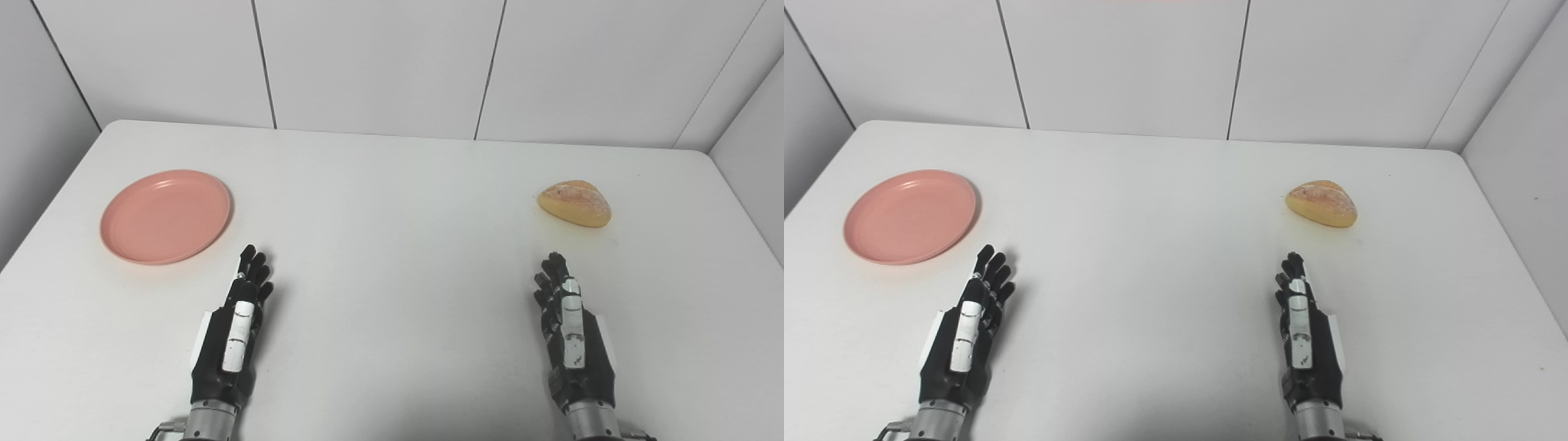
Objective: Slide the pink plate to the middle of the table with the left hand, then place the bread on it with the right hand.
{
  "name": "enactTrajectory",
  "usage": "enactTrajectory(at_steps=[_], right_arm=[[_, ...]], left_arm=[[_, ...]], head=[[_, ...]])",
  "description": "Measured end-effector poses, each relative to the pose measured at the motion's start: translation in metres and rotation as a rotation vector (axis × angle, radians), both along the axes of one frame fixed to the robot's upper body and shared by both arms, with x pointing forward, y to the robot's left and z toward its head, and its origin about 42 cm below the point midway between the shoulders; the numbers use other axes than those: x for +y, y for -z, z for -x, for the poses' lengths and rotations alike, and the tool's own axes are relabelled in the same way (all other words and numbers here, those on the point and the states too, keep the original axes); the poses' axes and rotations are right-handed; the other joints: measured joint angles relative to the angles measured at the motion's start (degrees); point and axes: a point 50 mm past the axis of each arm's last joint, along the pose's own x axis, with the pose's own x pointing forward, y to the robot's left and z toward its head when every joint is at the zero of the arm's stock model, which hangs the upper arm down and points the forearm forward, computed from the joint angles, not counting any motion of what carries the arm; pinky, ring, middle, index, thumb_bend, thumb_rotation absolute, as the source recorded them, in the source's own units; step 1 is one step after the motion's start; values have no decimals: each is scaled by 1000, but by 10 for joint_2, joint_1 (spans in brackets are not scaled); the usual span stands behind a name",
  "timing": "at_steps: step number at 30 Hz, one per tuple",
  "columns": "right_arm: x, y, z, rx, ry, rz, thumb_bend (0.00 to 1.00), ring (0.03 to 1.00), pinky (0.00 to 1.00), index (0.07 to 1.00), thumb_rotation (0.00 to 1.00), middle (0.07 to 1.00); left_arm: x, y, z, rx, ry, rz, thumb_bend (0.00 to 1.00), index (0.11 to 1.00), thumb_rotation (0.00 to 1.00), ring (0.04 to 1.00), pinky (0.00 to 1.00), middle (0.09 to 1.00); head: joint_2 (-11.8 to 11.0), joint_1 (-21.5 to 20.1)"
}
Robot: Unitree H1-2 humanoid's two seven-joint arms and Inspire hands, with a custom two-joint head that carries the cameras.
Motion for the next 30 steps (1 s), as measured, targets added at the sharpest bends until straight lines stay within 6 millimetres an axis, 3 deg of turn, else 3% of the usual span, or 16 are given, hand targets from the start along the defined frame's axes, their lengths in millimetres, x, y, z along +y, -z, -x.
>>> enactTrajectory(at_steps=[30], right_arm=[[1,0,-1,0,-2,8,831,948,1000,953,974,952]], left_arm=[[0,-1,0,11,-2,1,745,1000,895,1000,1000,1000]], head=[[-3,-1]])
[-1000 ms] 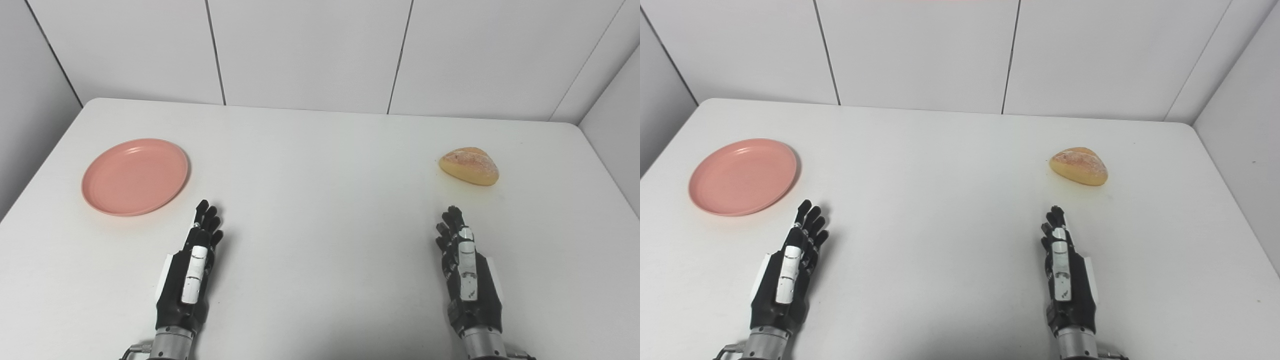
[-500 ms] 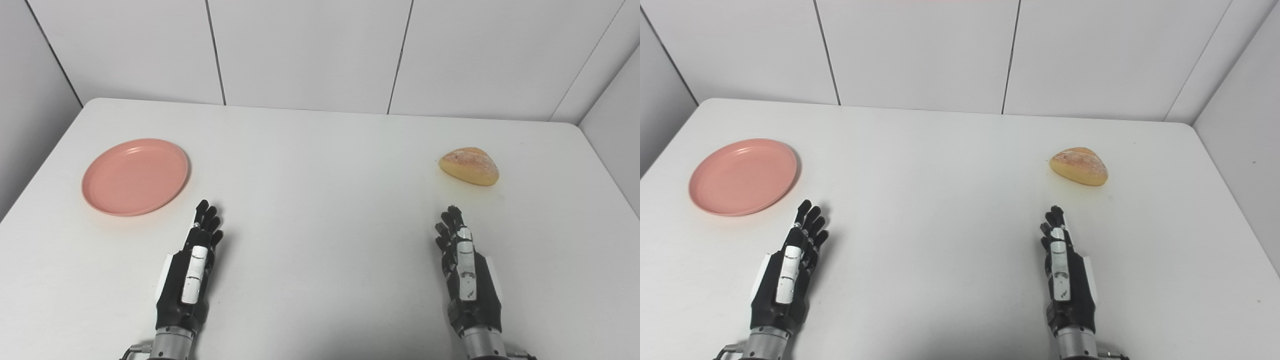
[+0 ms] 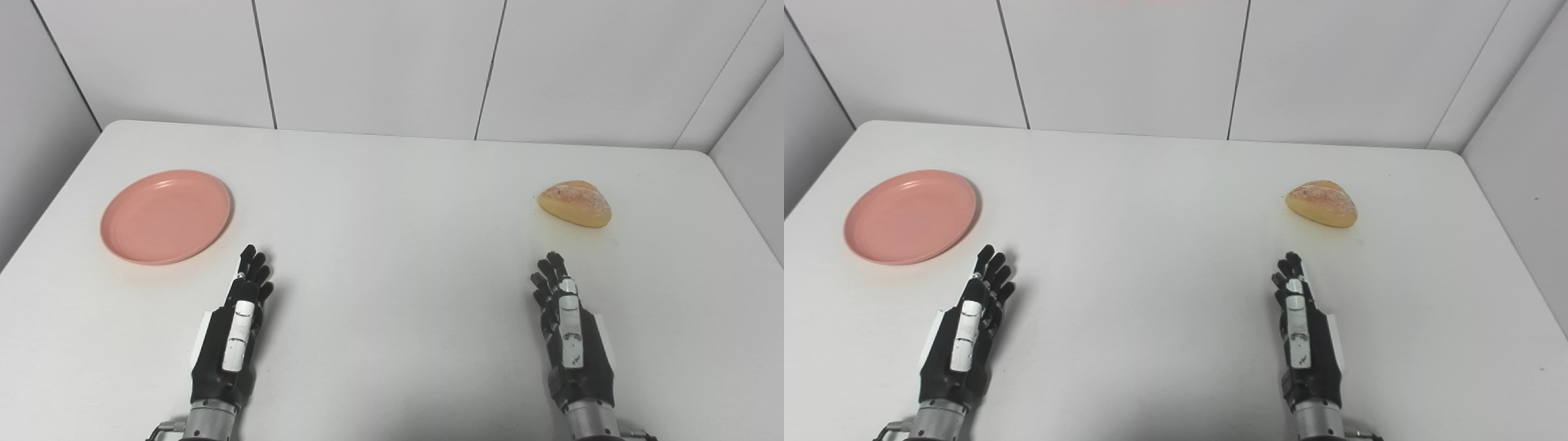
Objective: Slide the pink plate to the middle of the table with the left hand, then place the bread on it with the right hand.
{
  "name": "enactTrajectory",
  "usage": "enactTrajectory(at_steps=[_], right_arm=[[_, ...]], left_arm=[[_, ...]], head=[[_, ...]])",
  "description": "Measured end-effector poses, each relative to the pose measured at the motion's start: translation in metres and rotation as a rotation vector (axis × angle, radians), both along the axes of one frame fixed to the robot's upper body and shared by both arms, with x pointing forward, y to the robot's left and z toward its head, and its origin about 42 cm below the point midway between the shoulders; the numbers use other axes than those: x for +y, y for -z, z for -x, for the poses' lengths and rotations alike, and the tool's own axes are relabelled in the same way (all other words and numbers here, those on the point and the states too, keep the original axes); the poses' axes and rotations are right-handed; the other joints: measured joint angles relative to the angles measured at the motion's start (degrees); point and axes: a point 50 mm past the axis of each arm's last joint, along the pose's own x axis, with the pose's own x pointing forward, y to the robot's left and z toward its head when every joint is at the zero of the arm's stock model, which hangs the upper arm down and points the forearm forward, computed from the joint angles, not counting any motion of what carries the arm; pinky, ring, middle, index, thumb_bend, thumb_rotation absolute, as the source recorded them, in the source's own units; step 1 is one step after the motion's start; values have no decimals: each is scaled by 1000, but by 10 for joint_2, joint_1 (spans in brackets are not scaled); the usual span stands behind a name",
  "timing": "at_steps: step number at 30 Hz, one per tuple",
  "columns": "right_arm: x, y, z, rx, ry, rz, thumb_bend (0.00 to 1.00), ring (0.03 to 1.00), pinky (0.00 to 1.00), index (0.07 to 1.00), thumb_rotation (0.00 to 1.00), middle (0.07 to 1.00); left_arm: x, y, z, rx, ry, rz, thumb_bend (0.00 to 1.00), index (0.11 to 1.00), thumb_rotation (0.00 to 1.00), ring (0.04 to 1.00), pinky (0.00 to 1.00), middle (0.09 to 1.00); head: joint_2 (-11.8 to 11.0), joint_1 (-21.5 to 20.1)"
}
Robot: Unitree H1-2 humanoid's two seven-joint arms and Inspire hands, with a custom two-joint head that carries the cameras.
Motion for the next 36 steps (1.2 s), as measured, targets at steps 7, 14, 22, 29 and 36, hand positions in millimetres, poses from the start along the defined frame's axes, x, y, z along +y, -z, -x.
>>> enactTrajectory(at_steps=[7,14,22,29,36], right_arm=[[0,1,-1,3,-1,-1,836,952,1000,951,973,952],[-14,12,-2,-1,-13,0,827,974,1000,970,988,967],[-33,26,-13,-32,-40,-2,833,995,1000,997,993,989],[-42,31,-24,-43,-56,0,823,1000,1000,1000,999,1000],[-44,32,-27,-49,-57,-1,831,1000,1000,1000,992,1000]], left_arm=[[-2,0,0,2,2,4,726,1000,887,1000,1000,1000],[-10,9,-2,-16,-14,-18,781,1000,863,1000,1000,1000],[-23,19,-9,-64,-43,-62,757,1000,848,983,1000,992],[-30,22,-11,-89,-51,-110,728,981,828,942,934,959],[-32,24,-12,-95,-60,-121,700,978,829,938,900,958]], head=[[-11,10],[-72,73],[-141,141],[-173,174],[-185,172]])
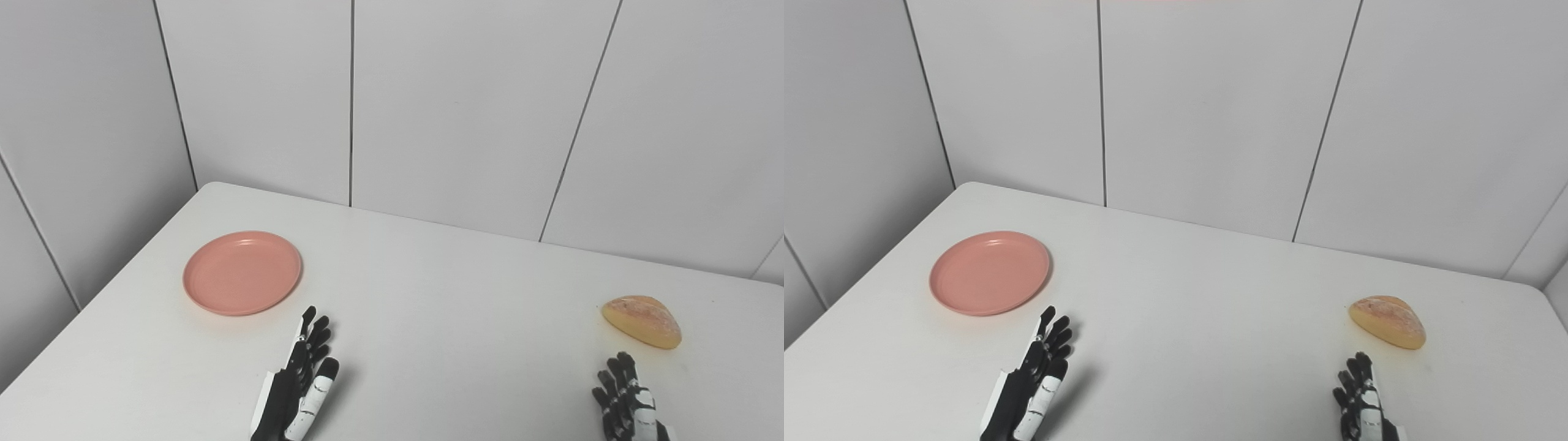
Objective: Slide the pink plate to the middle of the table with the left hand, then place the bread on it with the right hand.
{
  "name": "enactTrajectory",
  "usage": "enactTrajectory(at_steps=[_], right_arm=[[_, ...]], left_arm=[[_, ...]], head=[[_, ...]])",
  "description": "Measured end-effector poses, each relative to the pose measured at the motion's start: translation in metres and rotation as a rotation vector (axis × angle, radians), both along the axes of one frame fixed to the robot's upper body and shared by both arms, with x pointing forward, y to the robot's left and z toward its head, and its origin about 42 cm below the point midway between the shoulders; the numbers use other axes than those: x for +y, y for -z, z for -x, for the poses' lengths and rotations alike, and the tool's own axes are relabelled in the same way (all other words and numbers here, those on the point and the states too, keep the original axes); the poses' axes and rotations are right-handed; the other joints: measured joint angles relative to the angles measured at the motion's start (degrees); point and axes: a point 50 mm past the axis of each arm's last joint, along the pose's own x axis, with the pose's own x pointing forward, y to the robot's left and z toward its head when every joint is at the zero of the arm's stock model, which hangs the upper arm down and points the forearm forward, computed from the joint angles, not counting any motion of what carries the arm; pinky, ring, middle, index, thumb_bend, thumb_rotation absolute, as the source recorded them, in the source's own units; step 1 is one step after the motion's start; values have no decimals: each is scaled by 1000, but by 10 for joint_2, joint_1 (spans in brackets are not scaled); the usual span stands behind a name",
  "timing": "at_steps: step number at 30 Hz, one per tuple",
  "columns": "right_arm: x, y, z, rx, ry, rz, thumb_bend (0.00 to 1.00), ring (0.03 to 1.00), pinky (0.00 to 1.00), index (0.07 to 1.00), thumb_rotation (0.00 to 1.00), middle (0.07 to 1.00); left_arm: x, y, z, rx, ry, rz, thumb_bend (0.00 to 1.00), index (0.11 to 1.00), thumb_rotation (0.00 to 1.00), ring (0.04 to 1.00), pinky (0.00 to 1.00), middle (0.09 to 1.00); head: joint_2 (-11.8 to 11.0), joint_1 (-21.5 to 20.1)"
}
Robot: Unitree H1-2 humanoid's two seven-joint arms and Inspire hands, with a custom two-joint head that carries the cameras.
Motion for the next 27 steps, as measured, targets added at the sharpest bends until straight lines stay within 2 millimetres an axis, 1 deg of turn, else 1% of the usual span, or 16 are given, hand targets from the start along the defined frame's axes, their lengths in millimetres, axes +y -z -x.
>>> enactTrajectory(at_steps=[5,11,14,17,19,20,21,22,24,25,27], right_arm=[[0,0,-1,-1,1,-4,819,1000,1000,1000,993,1000],[-1,1,1,1,2,-11,810,1000,1000,1000,975,1000],[-1,0,2,0,4,-12,821,1000,1000,1000,971,1000],[-1,0,2,-2,4,-12,827,1000,1000,1000,967,1000],[-1,-1,3,-6,3,-10,828,1000,1000,1000,970,1000],[-1,-2,3,-6,3,-9,827,1000,1000,1000,969,1000],[-1,-2,4,-7,4,-9,824,1000,1000,1000,969,1000],[-1,-2,4,-8,4,-9,822,997,1000,1000,968,1000],[-1,-3,5,-12,2,-9,818,995,1000,1000,969,1000],[0,-4,5,-14,0,-9,818,995,1000,1000,970,1000],[2,-5,5,-18,-4,-12,819,993,1000,1000,970,998]], left_arm=[[0,0,0,-8,-6,-1,703,974,835,933,887,953],[0,0,0,-10,-14,2,683,960,814,925,891,942],[0,-1,-1,-12,-17,7,722,949,802,921,922,935],[1,-2,-1,-11,-23,19,717,956,789,929,965,939],[1,-5,-2,-5,-27,33,731,970,805,950,985,949],[1,-8,-3,3,-31,43,745,974,810,958,993,953],[1,-10,-4,13,-37,58,772,972,814,964,997,954],[1,-12,-6,29,-48,74,823,970,831,974,999,959],[1,-20,-12,66,-62,111,868,962,861,975,1000,965],[1,-25,-16,68,-64,125,883,959,867,975,1000,964],[3,-42,-29,53,-62,130,900,967,877,982,1000,969]], head=[[-2,-2],[4,-7],[7,-9],[14,-10],[16,-10],[19,-10],[19,-10],[19,-10],[24,-11],[24,-11],[25,-12]])
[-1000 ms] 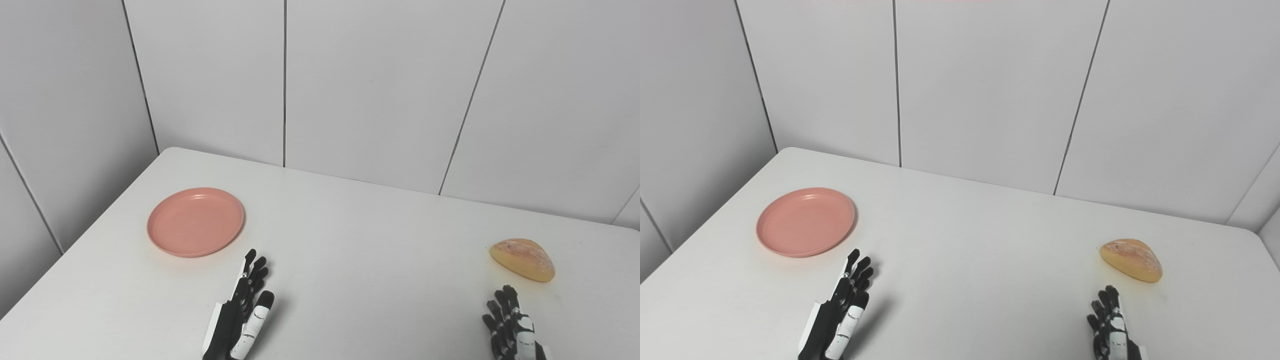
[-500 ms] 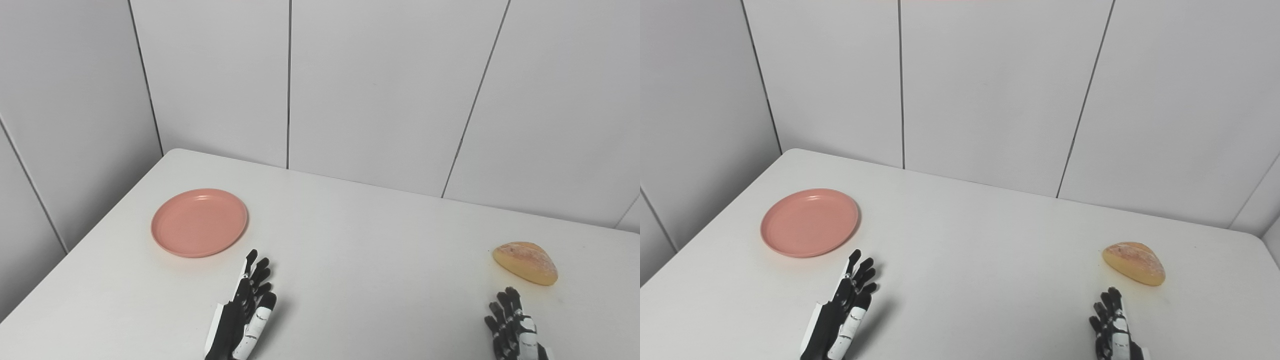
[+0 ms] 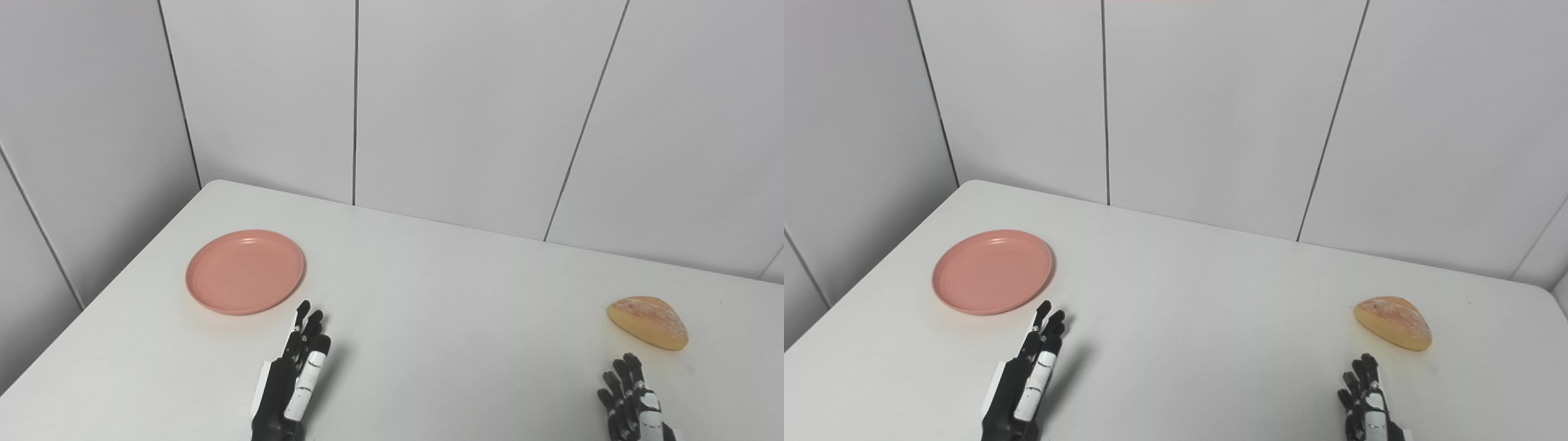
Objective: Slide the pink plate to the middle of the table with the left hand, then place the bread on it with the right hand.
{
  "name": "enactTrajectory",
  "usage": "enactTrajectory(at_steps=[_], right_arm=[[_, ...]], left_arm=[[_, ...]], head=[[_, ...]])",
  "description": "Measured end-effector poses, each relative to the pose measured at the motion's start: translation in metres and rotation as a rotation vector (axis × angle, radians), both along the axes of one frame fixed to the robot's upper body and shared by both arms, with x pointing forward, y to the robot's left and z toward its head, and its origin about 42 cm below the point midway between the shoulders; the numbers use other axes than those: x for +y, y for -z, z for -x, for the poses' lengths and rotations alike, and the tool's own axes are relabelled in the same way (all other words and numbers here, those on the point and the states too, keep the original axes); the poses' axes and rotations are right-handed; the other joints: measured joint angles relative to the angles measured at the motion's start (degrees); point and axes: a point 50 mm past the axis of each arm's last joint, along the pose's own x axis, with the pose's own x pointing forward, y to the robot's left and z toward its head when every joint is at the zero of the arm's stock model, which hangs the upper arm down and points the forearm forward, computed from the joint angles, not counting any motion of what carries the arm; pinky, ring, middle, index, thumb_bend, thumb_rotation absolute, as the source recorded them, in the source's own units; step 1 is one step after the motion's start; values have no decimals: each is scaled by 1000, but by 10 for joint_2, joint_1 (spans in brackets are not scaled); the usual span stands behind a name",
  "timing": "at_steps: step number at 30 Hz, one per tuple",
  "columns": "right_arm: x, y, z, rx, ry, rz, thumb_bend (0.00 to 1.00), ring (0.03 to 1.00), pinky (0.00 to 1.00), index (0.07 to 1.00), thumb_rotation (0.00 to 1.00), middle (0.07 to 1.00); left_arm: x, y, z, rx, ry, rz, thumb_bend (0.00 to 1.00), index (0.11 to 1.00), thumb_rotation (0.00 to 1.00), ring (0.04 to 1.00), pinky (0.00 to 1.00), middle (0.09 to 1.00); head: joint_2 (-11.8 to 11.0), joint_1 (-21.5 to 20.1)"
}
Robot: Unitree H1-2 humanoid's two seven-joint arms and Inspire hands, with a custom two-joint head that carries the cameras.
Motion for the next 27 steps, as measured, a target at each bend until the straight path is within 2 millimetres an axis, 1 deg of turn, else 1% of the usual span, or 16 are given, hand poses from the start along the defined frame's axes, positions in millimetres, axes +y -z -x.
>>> enactTrajectory(at_steps=[1,4,6,8,11,12,14,16,17,18,19,21,23,24,25,27], right_arm=[[0,-1,0,-2,-1,-1,820,991,1000,1000,970,996],[0,-1,1,-3,0,0,819,993,1000,1000,970,998],[0,-1,1,-4,-2,1,817,999,1000,1000,974,1000],[0,-1,1,-4,-2,3,814,1000,1000,1000,976,1000],[-1,-1,2,-2,0,4,812,998,1000,1000,976,1000],[-1,-1,2,-2,0,4,816,996,1000,1000,977,999],[-2,-1,3,-1,2,7,821,998,1000,1000,976,1000],[-2,-1,3,-1,2,7,818,1000,1000,1000,979,1000],[-3,-1,3,-1,2,8,814,1000,1000,1000,982,1000],[-3,-1,3,-1,1,8,813,1000,1000,1000,982,1000],[-3,-1,3,-1,1,9,813,1000,1000,1000,984,1000],[-2,-1,3,-1,-1,8,816,1000,1000,1000,985,1000],[-2,-1,3,-1,-3,6,817,1000,1000,1000,987,1000],[-2,-1,3,-1,-5,5,817,1000,1000,1000,988,1000],[-2,-1,3,-1,-5,6,815,1000,1000,1000,988,1000],[-3,-1,3,0,-7,8,809,1000,1000,1000,991,1000]], left_arm=[[1,-10,-5,-20,2,-1,906,975,882,987,1000,975],[6,-45,-20,-85,21,5,934,979,843,989,1000,991],[13,-60,-26,-104,28,-6,951,981,821,989,1000,993],[24,-67,-28,-106,23,-13,975,979,794,992,1000,994],[46,-70,-30,-102,4,-31,998,974,767,983,999,984],[53,-71,-32,-101,-1,-37,978,964,780,970,975,973],[65,-76,-37,-107,-3,-65,948,958,788,974,985,970],[74,-87,-42,-129,11,-86,936,932,792,966,978,957],[76,-93,-45,-143,12,-91,936,908,798,954,954,943],[77,-100,-48,-155,13,-91,936,906,798,953,951,941],[78,-108,-50,-171,13,-89,925,894,797,946,914,939],[80,-121,-52,-198,14,-98,926,904,806,953,899,943],[86,-133,-57,-220,3,-107,931,903,811,951,894,943],[92,-138,-59,-231,-9,-107,932,901,812,950,892,942],[98,-144,-61,-239,-21,-101,930,897,816,942,925,933],[114,-148,-66,-236,-54,-88,934,885,816,934,934,924]], head=[[0,0],[0,0],[2,-1],[3,-1],[6,-2],[6,-2],[7,0],[7,2],[7,3],[7,3],[7,3],[8,4],[8,4],[7,5],[7,5],[7,5]])
